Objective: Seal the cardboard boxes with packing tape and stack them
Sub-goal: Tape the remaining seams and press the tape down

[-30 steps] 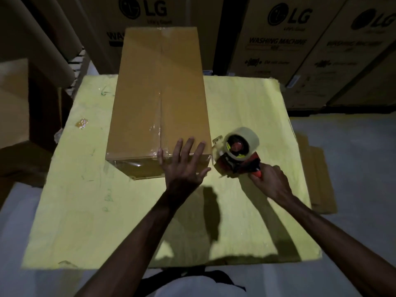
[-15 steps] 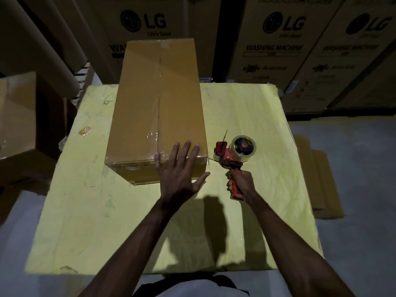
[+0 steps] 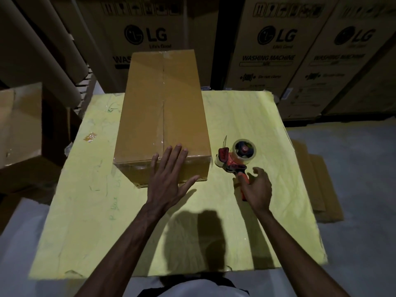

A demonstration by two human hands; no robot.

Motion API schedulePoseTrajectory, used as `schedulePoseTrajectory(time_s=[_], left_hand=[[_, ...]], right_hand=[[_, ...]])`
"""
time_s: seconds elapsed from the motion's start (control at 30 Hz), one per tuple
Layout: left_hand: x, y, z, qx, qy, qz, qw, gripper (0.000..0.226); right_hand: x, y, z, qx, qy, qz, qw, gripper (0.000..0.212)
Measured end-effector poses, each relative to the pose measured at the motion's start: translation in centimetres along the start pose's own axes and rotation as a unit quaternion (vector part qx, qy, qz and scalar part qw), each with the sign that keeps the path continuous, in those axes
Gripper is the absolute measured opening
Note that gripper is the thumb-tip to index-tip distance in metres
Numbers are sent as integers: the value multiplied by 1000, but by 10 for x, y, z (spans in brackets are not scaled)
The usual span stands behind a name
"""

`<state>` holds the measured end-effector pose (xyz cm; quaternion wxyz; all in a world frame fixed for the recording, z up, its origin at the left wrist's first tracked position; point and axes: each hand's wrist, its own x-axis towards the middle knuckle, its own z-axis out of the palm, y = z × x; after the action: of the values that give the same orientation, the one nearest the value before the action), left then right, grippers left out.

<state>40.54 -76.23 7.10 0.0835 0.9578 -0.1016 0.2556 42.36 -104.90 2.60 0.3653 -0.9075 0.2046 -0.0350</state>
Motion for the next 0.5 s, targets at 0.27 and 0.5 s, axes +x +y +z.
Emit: schedulePoseTrajectory(time_s=[0.27,0.5], left_hand=[[-14,-23,-32,-123,24,-152,980,69],[-18,-59,-43,-169,87,-313,930,50]], right_hand=[[-80,-147,3,47,-34,-323,945,63],[-64,-141,28,-52,-59,-275,958,67]])
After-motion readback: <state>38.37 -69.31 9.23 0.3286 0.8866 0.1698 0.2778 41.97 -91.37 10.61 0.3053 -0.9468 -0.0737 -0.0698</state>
